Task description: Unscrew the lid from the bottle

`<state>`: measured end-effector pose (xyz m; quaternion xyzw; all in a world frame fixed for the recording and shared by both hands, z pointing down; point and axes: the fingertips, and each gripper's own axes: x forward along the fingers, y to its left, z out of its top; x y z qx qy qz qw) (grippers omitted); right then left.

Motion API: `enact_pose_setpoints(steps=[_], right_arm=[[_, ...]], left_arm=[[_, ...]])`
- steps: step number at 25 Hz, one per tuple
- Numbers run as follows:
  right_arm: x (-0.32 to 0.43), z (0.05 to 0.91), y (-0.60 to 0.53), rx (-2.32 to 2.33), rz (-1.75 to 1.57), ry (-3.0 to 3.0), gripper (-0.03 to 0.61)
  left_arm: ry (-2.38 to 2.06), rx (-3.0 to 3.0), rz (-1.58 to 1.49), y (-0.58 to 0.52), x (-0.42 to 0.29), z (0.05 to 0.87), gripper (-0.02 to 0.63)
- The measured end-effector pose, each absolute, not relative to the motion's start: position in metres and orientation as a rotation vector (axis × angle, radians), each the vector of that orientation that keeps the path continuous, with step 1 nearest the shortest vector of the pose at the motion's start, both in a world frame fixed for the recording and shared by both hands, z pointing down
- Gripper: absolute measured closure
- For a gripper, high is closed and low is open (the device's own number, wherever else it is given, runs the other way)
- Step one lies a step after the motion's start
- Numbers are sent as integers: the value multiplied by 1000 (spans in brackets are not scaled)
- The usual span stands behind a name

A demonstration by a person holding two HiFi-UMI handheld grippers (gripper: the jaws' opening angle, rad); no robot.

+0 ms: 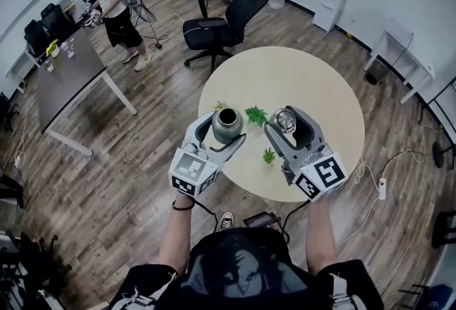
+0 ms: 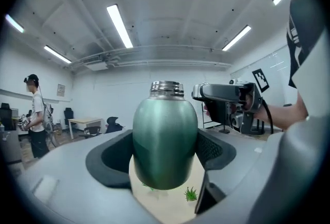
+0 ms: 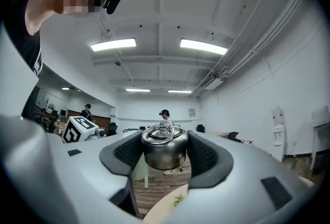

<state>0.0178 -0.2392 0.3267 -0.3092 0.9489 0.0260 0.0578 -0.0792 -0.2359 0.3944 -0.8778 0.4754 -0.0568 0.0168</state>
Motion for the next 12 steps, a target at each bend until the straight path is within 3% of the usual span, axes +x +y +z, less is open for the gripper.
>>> enact_pose_setpoints(steps=[12], right_arm=[[22, 364, -241, -1216, 112, 2850, 313]], left_arm=[[1779, -2622, -99, -234, -102, 387, 246]])
